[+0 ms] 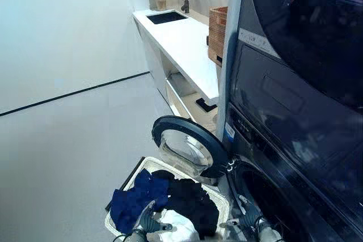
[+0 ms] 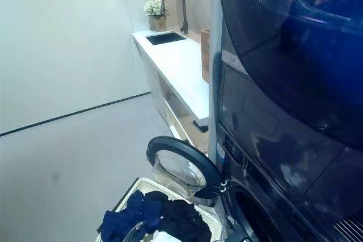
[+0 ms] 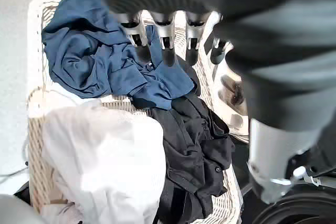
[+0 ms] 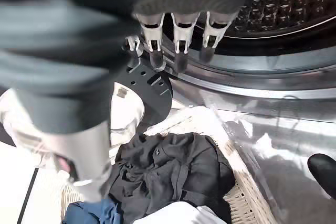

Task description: Put the clothes into the washing machine.

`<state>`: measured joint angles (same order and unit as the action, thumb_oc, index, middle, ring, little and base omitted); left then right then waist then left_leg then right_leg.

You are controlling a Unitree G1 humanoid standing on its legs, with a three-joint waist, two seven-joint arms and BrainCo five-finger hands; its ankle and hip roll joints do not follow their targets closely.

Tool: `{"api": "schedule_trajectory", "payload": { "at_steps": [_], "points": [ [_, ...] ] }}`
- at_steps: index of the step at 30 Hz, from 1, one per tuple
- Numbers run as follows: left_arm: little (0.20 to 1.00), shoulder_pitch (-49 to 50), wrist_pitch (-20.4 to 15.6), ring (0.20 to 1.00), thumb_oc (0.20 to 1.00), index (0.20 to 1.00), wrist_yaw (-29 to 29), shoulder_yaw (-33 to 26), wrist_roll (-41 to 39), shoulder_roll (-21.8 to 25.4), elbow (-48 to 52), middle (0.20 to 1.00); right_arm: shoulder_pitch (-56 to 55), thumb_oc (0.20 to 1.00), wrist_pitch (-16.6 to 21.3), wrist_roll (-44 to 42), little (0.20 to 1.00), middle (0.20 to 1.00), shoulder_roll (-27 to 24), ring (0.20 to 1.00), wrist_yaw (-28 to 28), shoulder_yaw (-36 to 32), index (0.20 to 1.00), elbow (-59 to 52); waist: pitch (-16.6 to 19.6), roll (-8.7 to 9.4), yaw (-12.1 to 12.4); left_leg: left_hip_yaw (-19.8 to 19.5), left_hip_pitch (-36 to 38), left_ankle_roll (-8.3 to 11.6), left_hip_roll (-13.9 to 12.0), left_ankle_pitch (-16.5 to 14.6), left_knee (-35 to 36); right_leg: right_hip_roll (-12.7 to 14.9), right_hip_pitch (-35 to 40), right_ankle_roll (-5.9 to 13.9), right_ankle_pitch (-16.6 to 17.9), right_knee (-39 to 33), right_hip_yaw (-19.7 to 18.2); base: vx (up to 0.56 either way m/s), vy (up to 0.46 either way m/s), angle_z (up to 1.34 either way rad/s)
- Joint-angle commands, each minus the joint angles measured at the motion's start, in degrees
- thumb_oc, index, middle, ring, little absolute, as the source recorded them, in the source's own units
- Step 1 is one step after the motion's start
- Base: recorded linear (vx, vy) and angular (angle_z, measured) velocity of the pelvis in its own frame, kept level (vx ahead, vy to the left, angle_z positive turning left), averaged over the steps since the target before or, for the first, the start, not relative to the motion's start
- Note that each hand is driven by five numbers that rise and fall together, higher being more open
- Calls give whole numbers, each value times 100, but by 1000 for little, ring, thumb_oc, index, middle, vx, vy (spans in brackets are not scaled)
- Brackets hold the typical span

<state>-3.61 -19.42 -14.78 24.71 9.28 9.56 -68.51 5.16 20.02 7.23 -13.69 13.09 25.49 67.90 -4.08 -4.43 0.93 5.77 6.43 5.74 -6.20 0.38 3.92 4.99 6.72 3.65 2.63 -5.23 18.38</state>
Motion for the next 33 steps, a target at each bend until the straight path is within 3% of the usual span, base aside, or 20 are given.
{"api": "schedule_trajectory", "payload": {
  "at_steps": [1,13,20,24,25,27,33],
  "points": [
    [1000,-621,-164,1000,1000,1000,-192,83,-61,70,-199,1000,525,1000,210,-163,1000,1000,369,1000,77,94,1000,261,-188,534,148,-7,18,-188,317,-36,108,396,158,358,-50,24,-396,137,-51,-9],
    [1000,-652,18,1000,1000,1000,-96,2,-14,41,-250,1000,533,1000,192,-139,1000,1000,363,1000,128,41,1000,257,-213,544,149,25,15,-188,295,-17,108,394,138,358,-39,34,-401,0,0,0],
    [1000,-664,-172,1000,1000,1000,-348,-3,36,22,-265,1000,529,1000,173,-79,1000,1000,365,1000,107,49,1000,244,-234,564,133,44,20,-185,289,-12,108,375,127,354,-25,25,-441,0,0,0],
    [1000,-686,-394,1000,1000,1000,-1358,197,1260,118,-174,1000,516,1000,214,-133,1000,1000,322,1000,39,81,1000,246,-269,576,125,70,-9,-162,272,-2,108,367,99,367,-7,23,-447,0,0,0],
    [1000,-737,-346,1000,1000,1000,-1947,327,1539,212,-94,1000,517,1000,297,-210,1000,1000,278,1000,23,123,1000,212,-305,575,110,99,-41,-145,262,7,108,367,62,376,4,23,-449,0,0,0],
    [1000,-774,-316,1000,1000,1000,-2421,323,1593,303,-46,1000,539,1000,350,-328,1000,1000,227,1000,4,138,1000,164,-364,558,104,111,-95,-126,256,36,108,370,5,380,27,23,-441,0,0,0],
    [1000,-1002,-271,1000,1000,1000,-2970,130,1471,469,-67,1000,786,1000,419,-470,1000,1000,102,1000,-134,147,1000,59,-683,480,59,194,-476,-51,169,249,108,342,-351,319,10,199,-379,-100,25,0]
  ]
}}
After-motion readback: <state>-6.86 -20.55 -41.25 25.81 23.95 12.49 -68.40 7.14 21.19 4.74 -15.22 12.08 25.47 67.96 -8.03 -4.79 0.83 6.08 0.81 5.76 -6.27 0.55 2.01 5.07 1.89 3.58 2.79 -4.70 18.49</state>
